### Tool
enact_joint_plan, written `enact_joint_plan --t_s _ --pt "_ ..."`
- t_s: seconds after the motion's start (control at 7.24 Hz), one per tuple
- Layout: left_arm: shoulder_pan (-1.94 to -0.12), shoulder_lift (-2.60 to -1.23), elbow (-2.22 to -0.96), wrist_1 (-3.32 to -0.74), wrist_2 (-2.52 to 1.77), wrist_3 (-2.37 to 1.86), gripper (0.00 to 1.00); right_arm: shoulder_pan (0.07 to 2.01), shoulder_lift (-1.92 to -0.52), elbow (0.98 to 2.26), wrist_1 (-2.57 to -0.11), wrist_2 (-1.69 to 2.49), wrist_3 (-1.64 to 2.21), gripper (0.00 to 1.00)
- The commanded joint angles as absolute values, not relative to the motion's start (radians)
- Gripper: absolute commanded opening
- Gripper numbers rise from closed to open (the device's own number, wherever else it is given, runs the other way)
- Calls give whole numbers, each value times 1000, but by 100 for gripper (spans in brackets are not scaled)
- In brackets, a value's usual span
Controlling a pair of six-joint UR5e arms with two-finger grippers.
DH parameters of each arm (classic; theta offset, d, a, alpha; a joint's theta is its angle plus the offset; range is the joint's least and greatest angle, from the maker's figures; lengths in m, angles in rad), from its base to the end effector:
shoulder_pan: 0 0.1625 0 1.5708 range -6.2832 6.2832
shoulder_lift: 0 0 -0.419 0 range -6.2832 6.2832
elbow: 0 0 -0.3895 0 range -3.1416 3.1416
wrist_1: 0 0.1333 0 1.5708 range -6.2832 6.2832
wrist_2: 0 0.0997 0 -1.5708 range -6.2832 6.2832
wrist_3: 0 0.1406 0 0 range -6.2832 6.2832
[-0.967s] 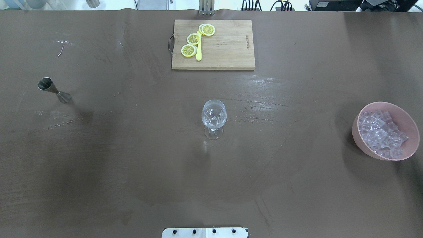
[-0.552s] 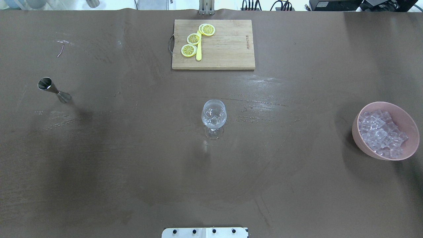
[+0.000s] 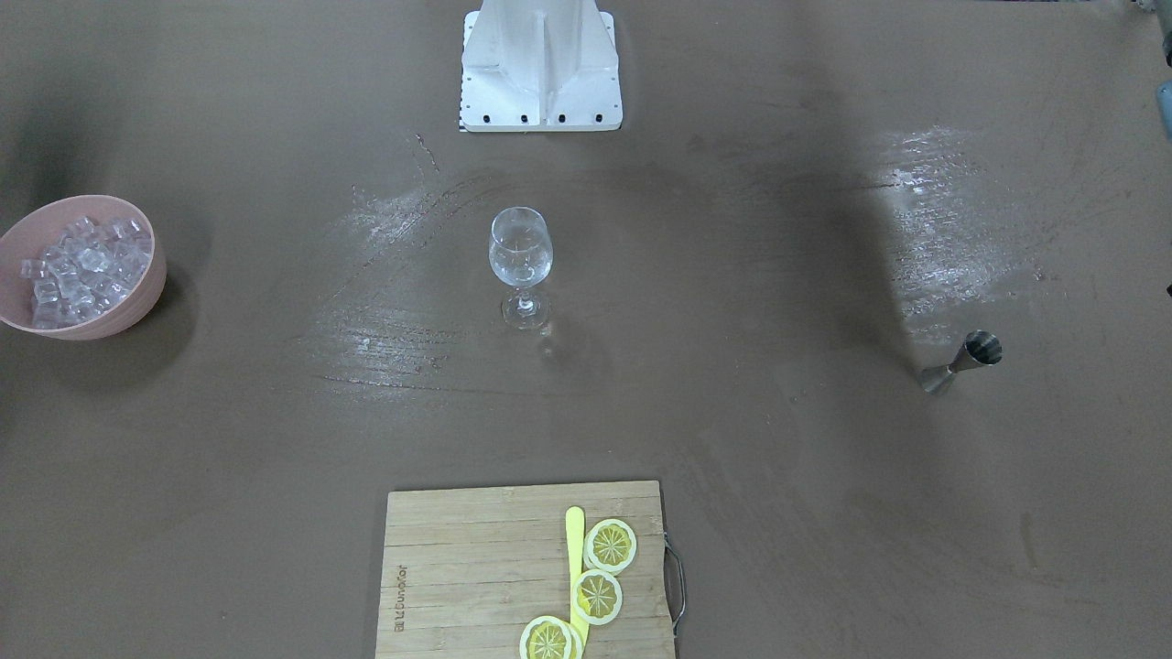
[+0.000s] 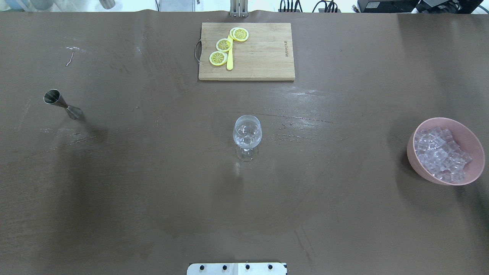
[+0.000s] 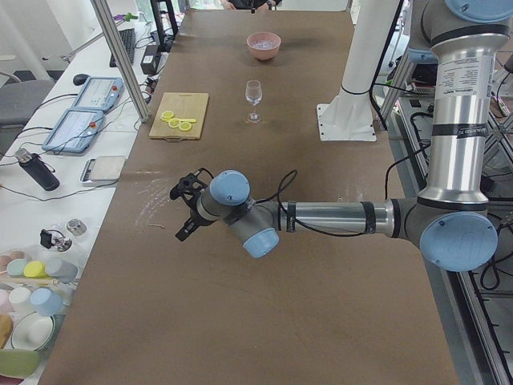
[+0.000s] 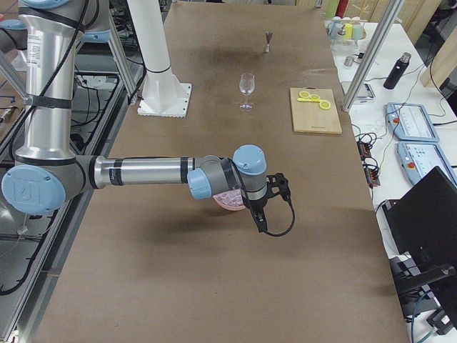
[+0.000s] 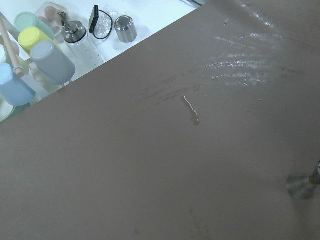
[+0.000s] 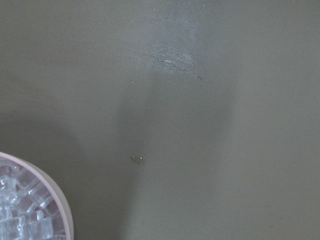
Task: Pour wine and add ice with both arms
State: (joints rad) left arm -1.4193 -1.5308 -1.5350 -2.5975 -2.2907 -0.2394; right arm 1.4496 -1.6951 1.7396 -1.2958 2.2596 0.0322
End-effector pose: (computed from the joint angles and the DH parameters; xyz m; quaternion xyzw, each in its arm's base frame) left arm 0.0377 -0.5158 0.5909 0.3594 0.3904 0.1245 0.8384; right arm -0.0127 -0.4678 0.6327 0.1237 -0.3438 -0.0950 0.9260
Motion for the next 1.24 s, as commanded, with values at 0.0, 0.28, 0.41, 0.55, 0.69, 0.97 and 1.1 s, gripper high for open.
enact_joint_plan --t_s 0.0,0.28,0.41,0.55,0.69,0.97,1.1 --pt "-1367 -1444 -1537 -2871 -2242 -456 99 1450 -1697 1740 -1295 2260 32 100" --pt "-1254 -1419 -1540 -2940 -2041 -508 99 1450 -1698 1740 -1295 2260 34 100" --pt "-1179 -1404 -1543 -2950 -1908 -524 99 1450 -1698 1740 -1295 2260 34 100" --pt "-1084 -1401 -1548 -2968 -1778 -555 99 1450 -1698 1740 -1295 2260 32 100" --pt "-1006 -1399 -1548 -2976 -1699 -581 99 1450 -1698 1740 -1295 2260 32 100" --pt "-878 -1362 -1546 -3041 -1571 -610 99 1450 -1700 1740 -1295 2260 34 100" --pt "-839 -1350 -1546 -3074 -1553 -641 99 1450 -1700 1740 -1295 2260 34 100"
